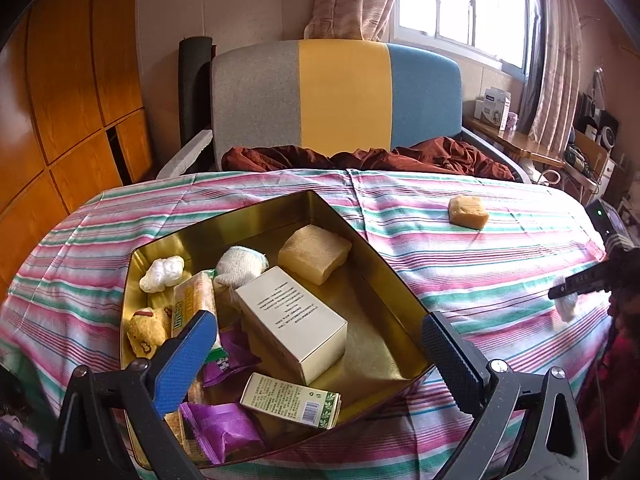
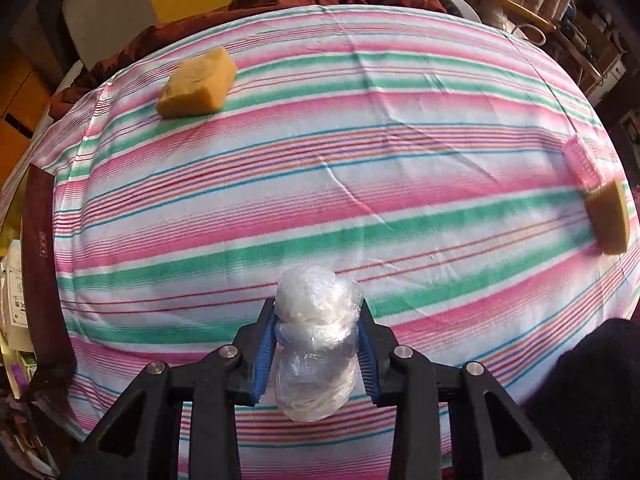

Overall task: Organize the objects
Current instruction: 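Grasp the second yellow sponge with the left gripper while the right holds the bundle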

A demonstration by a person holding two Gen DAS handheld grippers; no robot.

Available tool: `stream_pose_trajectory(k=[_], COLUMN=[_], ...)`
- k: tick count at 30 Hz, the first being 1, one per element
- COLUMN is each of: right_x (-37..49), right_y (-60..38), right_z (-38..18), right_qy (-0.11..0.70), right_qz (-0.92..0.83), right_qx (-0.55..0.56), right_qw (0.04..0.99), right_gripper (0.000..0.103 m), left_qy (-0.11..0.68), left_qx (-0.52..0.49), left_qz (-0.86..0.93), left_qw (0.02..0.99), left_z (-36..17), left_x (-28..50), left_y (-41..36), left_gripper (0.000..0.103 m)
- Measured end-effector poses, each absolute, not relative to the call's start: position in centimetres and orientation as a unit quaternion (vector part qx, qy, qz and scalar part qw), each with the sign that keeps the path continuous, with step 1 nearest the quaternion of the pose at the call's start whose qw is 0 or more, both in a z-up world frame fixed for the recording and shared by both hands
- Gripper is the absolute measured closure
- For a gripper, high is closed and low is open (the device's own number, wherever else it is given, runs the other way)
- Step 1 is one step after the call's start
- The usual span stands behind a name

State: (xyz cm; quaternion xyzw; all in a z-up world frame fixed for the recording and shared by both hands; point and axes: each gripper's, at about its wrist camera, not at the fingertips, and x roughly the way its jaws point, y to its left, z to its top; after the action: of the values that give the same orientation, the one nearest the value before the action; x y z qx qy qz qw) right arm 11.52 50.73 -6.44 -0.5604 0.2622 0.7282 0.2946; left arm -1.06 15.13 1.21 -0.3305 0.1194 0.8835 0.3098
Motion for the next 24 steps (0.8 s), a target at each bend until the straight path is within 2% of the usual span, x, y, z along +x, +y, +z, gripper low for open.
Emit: stream_pose_trajectory(k=[10, 24], right_x=[10.9, 11.3], right_y=[52.5, 52.3], right_z=[-7.4, -7.5], right_qy=[0.269, 0.255], right_qz=[0.751, 0.738], right_qx=[-0.525, -0.542], right_qw=[0.296, 0.311], right_gripper=[0.067, 0.065], left_qy=[0.129, 0.133], left_qx=[-0.331, -0.392], left_qz=[0.860, 0.814], left_qw=[0.365, 0.408], left_z=[3.0, 2.5], left_x=[-0.9, -3.2], left_y=[20.1, 33.3], left_gripper=[0.000, 0.000])
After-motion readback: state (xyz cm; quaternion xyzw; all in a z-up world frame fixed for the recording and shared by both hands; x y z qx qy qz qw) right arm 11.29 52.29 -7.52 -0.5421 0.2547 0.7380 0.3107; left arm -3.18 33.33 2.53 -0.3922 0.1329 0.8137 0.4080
